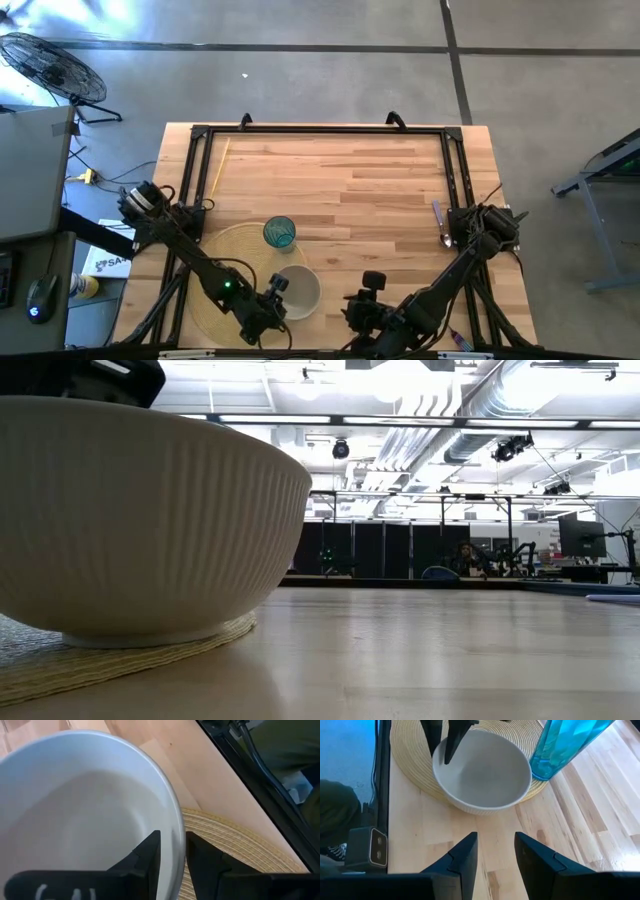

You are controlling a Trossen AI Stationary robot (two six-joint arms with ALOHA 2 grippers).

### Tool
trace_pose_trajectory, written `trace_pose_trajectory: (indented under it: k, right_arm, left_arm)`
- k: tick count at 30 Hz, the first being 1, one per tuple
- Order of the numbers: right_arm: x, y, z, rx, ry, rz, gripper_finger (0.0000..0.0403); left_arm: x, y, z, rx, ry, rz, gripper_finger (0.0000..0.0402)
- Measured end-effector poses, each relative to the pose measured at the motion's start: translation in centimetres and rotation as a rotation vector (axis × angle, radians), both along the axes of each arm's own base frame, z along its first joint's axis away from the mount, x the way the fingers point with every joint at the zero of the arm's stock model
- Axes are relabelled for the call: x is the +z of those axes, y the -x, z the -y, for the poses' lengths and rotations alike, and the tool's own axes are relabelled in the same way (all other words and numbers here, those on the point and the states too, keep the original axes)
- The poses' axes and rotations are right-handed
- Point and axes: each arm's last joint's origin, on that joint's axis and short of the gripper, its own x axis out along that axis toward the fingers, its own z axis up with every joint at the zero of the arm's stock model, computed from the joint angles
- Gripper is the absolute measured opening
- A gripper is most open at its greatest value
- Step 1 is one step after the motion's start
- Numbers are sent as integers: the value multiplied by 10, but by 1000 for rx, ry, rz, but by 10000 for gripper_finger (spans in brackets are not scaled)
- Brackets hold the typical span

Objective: Pick & Place Utensil
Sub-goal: Put the white bowl in the middle of the woven mat

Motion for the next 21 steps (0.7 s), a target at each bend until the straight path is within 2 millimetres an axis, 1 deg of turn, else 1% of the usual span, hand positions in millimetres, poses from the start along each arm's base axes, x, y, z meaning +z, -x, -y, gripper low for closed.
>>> trace_pose_trajectory:
  k: [9, 12, 17, 19, 21]
  right_arm:
    - [0, 0, 0, -1, 2, 2, 124]
    - [0, 0, 0, -2, 2, 3, 124]
    - [0, 0, 0, -2, 3, 3, 124]
    - [0, 0, 0, -2, 3, 3, 124]
    - [0, 0, 0, -2, 3, 3, 124]
  left_arm:
    - [0, 0, 1, -63, -39, 16, 79]
    - [1, 0, 1, -95, -60, 28, 60]
    - [0, 0, 1, -133, -63, 21, 15]
    - [1, 0, 1, -140, -60, 20, 7]
    - [1, 0, 1, -139, -60, 20, 10]
